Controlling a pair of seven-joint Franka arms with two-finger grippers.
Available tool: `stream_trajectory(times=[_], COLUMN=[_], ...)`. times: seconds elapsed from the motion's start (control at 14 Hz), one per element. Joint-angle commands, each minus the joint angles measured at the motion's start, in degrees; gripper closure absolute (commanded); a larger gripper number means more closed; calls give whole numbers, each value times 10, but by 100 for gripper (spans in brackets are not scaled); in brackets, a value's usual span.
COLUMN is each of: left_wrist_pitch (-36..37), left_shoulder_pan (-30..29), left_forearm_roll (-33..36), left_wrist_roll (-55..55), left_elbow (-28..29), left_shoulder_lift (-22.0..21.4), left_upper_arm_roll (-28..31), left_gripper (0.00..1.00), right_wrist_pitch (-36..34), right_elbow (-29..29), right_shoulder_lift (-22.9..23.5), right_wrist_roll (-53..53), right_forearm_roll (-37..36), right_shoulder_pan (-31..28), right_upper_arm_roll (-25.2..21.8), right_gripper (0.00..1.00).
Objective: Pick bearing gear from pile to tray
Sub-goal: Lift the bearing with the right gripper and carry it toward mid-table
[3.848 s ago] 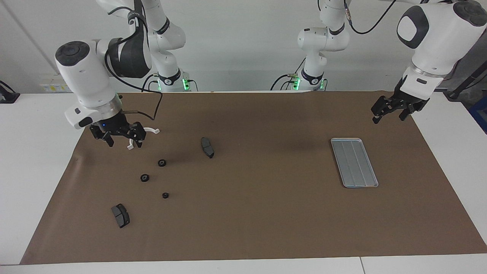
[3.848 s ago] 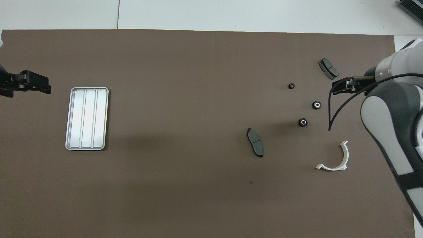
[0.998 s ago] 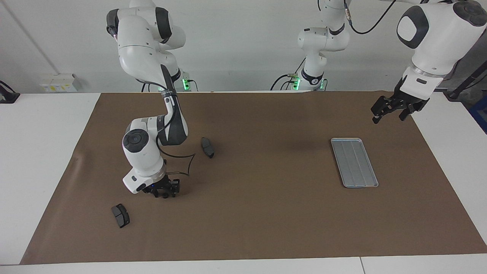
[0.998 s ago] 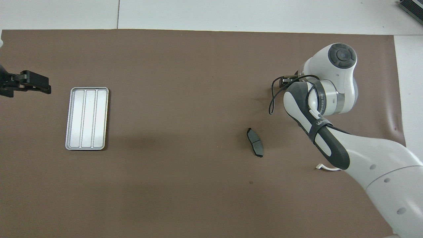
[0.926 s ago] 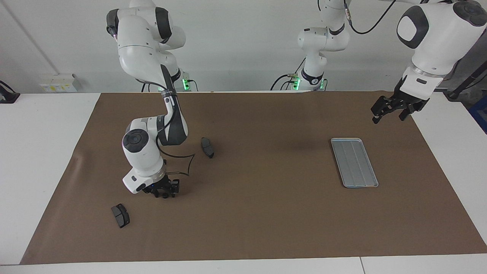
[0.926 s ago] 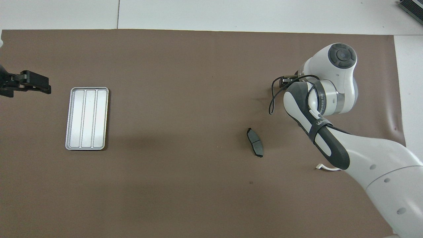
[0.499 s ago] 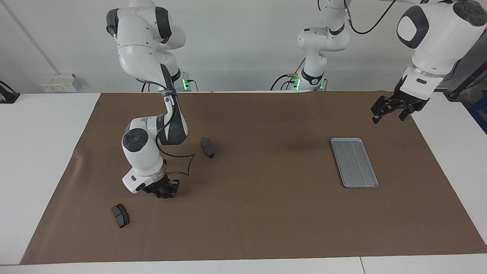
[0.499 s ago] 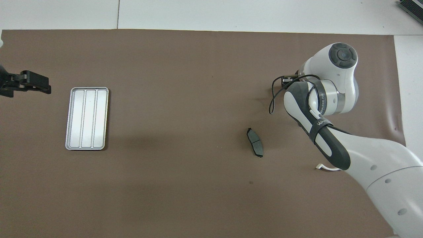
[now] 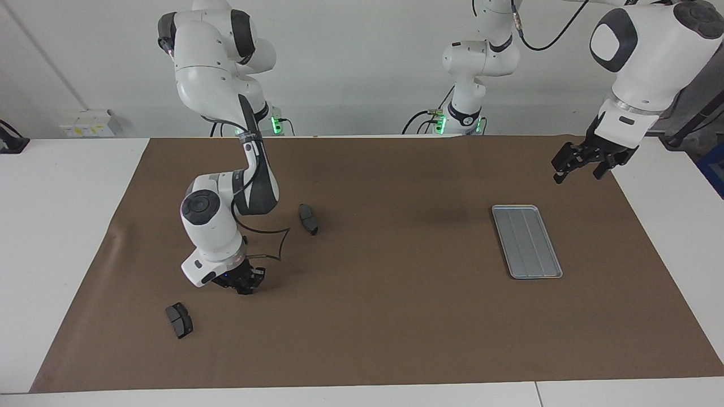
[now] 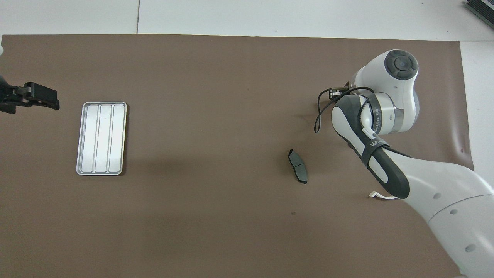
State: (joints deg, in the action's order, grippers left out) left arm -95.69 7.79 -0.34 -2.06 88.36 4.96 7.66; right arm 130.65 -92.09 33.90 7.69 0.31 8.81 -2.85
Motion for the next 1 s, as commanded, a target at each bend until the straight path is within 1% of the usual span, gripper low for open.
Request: stream_trajectory(times=[0.0, 0.21, 0.36, 0.5, 0.71, 0.78, 0.93], left_wrist_pitch=[6, 6, 6, 6, 6, 6, 6], left_shoulder_pan=[-2, -2, -2, -2, -2, -2, -2], left_forearm_roll=[-2, -2, -2, -2, -2, -2, -2], left_wrist_roll=[0, 0, 0, 0, 0, 0, 0], left_elbow=[3, 3, 3, 3, 3, 3, 3], left_shoulder_lift=[-9, -9, -8, -8, -8, -9, -8], left_upper_arm_roll=[0, 0, 0, 0, 0, 0, 0], left_gripper=[0, 0, 0, 0, 0, 0, 0], right_wrist_pitch=[-14, -67, -97, -104, -82, -80, -38], right_elbow=[-2, -4, -3, 3, 17, 23, 18], right_shoulder_lift=[-17, -79, -109, -115, -114, -111, -104], right_wrist_roll=[-1, 7, 21, 75, 187, 218, 299], right_forearm_roll=[1, 3, 8, 8, 10, 11, 17], right_shoulder_pan=[-5, 6, 21, 48, 91, 100, 117], right_upper_arm_roll=[5, 5, 5, 5, 9, 26, 59], right_gripper=[100, 100, 100, 100, 100, 100, 100])
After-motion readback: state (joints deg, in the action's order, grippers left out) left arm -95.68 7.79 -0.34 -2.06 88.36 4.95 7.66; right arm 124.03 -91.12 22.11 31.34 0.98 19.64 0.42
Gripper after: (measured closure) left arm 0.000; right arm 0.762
